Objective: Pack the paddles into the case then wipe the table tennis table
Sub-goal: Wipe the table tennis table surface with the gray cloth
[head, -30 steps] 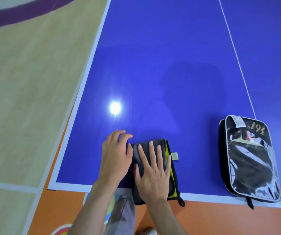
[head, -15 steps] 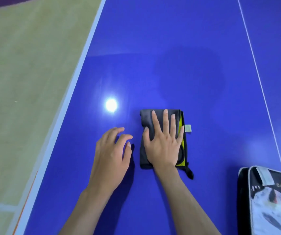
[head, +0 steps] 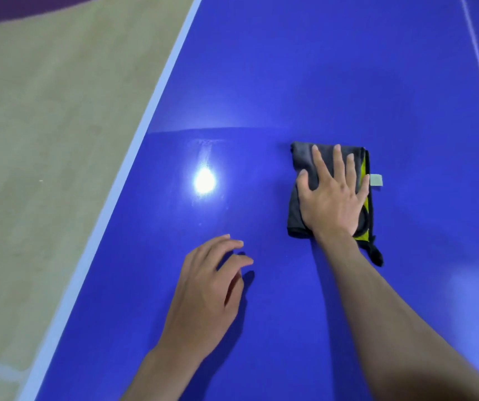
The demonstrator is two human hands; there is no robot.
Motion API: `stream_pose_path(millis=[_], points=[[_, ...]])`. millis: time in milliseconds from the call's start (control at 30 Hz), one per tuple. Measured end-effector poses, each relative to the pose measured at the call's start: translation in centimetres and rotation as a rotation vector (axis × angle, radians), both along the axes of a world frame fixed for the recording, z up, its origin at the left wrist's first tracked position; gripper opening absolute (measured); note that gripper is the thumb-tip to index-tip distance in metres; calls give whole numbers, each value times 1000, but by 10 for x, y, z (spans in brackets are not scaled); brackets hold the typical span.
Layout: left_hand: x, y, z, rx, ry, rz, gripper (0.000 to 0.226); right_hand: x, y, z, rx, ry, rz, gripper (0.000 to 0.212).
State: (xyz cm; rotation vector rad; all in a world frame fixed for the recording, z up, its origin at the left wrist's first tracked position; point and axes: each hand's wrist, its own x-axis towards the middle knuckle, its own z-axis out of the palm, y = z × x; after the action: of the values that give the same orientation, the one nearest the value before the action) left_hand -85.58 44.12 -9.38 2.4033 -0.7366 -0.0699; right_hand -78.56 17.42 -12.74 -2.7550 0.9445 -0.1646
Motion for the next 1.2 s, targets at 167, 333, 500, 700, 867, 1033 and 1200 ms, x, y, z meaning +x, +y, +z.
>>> stream_pose_path(millis=[167, 333, 500, 700, 867, 1033, 1200], points=[[2, -11, -2, -17, 0, -35, 27, 11, -16, -1, -13, 6, 36, 62], [-14, -22, 3, 55, 46, -82, 24, -12, -11, 0, -34, 22, 103, 63], [-48, -17, 14, 68, 40, -109, 22, -85, 20, -1, -70, 8, 104, 63], [-119, 4, 27, -33, 175, -16, 20, -194, 74, 0, -69, -6, 93, 62], [-186, 35, 37, -97, 279, 57, 21, -288, 116, 1, -63, -4, 87, 61], [-246, 70, 52, -66, 291, 64, 22, -375, 163, 1, -50, 7, 65, 62], [-297, 94, 67, -105, 458, 75, 24, -446, 209, 2, -28, 17, 27, 61]])
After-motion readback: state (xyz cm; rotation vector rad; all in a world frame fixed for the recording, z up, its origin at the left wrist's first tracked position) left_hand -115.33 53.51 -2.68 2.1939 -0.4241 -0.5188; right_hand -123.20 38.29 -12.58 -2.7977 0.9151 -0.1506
